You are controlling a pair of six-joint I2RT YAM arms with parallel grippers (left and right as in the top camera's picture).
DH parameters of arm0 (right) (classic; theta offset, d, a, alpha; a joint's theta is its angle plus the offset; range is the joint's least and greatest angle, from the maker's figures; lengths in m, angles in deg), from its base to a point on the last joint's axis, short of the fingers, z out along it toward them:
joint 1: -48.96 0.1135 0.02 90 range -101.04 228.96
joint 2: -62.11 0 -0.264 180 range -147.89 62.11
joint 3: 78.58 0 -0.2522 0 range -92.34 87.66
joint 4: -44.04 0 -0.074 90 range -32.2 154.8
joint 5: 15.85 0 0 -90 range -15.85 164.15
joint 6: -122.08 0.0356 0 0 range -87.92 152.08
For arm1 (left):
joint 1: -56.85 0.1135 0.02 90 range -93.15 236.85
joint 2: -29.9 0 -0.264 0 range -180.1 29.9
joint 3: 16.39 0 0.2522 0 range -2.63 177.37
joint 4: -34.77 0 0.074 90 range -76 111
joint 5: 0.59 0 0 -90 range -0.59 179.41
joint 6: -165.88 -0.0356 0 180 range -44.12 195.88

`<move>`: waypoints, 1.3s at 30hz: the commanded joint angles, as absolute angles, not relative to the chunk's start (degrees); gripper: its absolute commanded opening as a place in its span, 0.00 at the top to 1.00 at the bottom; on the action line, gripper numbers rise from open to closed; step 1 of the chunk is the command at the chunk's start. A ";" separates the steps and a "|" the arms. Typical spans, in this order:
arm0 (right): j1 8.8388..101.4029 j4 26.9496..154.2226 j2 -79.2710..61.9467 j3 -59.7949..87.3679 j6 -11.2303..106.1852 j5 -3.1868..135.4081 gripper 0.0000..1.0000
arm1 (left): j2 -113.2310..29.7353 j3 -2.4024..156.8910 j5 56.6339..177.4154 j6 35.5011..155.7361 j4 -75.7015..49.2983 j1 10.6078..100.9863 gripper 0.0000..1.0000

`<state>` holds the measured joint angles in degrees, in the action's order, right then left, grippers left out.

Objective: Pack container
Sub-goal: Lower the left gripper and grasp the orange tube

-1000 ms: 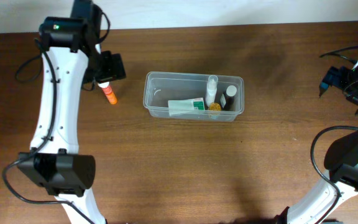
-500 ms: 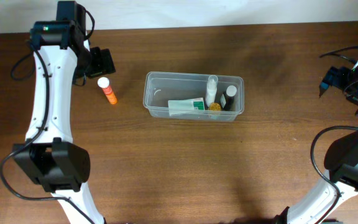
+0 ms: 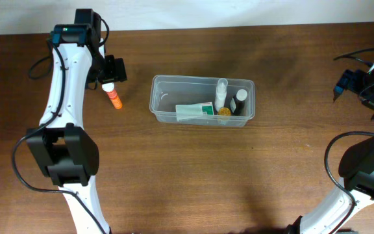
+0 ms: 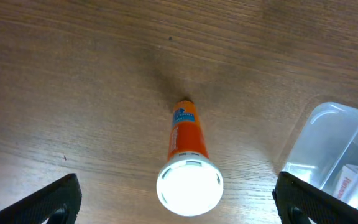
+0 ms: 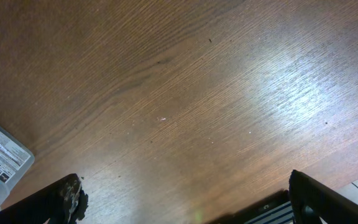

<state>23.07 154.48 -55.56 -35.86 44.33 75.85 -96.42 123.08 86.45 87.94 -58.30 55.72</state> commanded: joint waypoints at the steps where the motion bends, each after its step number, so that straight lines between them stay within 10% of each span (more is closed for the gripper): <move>1: 23.07 154.46 -53.44 -35.86 44.83 76.77 0.01 | -97.84 122.86 86.88 86.49 -57.63 55.52 0.01; 24: 23.07 154.48 -53.44 -35.86 44.83 76.74 0.02 | -103.55 122.86 86.93 86.52 -58.08 55.52 0.01; 39: 23.07 154.48 -53.44 -35.86 44.83 76.77 0.02 | -103.55 122.86 87.12 87.17 -58.08 55.50 0.50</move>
<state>23.07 154.46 -55.56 -35.86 44.33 75.85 -103.20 123.03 86.56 87.41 -58.04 55.72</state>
